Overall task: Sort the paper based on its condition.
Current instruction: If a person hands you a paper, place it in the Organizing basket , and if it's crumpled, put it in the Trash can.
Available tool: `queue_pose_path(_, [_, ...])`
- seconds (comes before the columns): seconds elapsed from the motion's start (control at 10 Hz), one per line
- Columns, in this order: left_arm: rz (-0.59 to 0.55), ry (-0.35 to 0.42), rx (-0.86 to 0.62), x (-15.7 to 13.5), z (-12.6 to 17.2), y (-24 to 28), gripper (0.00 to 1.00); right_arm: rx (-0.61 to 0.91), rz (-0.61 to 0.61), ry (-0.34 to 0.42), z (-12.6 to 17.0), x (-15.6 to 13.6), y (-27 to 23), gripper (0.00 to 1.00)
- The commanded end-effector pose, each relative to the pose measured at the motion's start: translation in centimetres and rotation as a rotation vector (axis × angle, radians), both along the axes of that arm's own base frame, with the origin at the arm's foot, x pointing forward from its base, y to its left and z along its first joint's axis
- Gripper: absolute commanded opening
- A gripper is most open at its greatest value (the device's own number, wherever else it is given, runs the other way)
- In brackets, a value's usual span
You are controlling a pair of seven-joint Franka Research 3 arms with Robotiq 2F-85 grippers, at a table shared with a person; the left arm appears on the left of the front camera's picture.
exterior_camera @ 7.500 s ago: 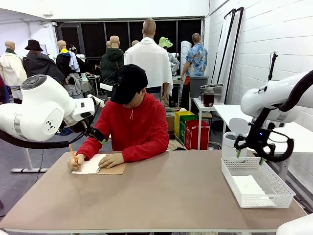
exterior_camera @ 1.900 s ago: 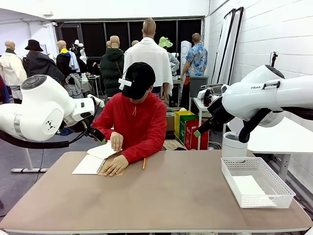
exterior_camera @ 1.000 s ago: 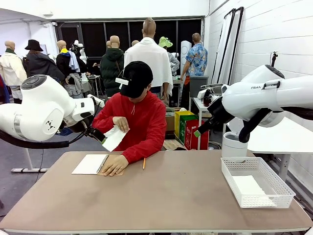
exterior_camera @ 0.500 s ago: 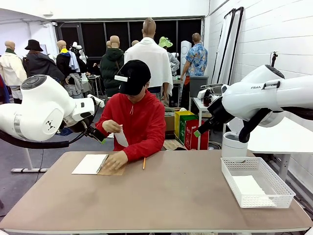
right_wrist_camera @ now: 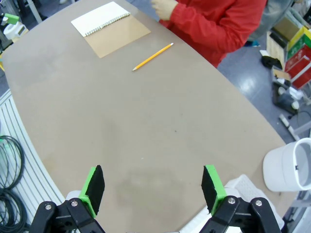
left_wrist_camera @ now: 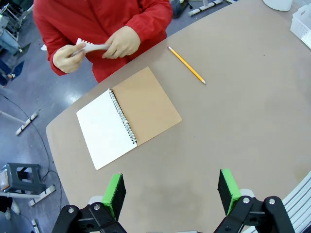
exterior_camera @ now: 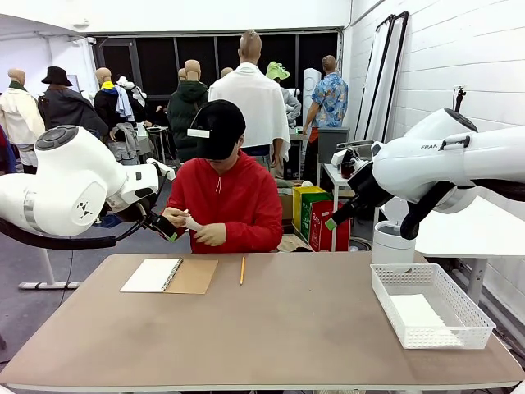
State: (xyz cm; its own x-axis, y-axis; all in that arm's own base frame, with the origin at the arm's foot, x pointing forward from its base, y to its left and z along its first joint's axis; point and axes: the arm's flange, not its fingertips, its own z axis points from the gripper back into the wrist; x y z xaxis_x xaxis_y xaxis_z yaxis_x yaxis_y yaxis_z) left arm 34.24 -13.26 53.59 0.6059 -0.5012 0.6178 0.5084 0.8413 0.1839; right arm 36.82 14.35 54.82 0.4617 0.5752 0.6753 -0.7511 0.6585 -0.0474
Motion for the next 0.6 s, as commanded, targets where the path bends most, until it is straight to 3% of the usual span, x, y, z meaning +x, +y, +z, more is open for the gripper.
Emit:
queue_pose_path(0.0, [-0.003,-0.004,-0.002,-0.01,0.02,0.02,1.0,0.0,-0.002,0.002,-0.09,-0.02,-0.01,1.0])
queue_pose_path(0.5, [-0.003,-0.004,-0.002,-0.01,0.02,0.02,1.0,0.0,-0.002,0.002,-0.09,-0.02,-0.01,1.0])
